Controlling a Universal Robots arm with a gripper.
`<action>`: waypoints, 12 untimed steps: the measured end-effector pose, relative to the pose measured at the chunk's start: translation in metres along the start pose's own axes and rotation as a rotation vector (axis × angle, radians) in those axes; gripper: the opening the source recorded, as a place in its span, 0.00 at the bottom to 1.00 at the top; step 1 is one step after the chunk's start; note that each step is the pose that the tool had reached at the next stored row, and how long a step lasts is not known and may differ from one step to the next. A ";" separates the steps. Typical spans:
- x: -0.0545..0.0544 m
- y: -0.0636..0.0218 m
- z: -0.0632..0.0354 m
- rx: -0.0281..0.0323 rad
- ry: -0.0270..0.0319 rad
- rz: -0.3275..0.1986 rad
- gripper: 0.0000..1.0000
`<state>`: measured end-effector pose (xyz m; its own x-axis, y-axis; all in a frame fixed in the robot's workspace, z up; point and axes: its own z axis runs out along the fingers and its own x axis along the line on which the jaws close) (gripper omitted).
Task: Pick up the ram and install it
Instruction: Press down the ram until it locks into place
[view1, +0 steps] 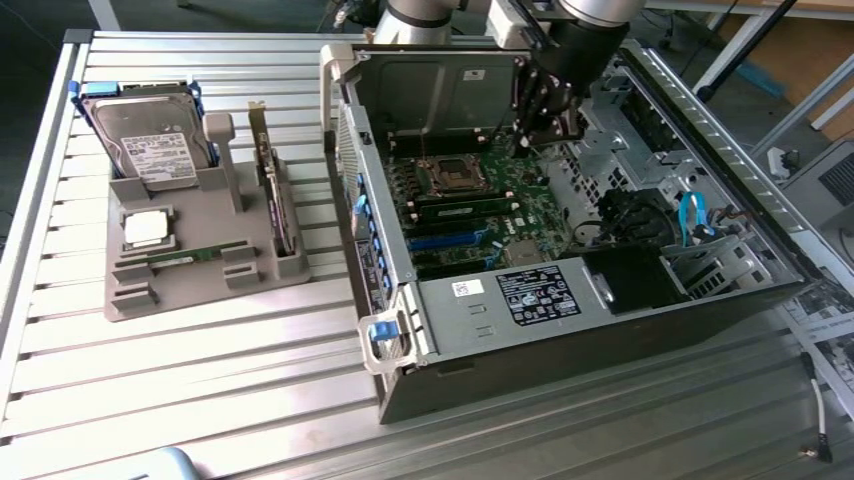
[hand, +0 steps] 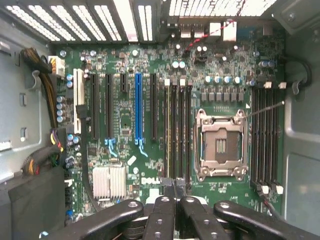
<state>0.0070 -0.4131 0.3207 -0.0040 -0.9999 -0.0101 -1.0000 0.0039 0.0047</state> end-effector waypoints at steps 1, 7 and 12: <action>0.000 -0.0025 0.0000 0.0000 -0.0001 0.000 0.10; 0.000 -0.0178 -0.0001 0.0000 -0.0001 0.000 0.10; 0.000 -0.0274 -0.0001 0.0000 0.0000 0.000 0.10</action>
<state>0.0344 -0.4131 0.3207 -0.0039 -0.9999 -0.0101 -1.0000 0.0039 0.0047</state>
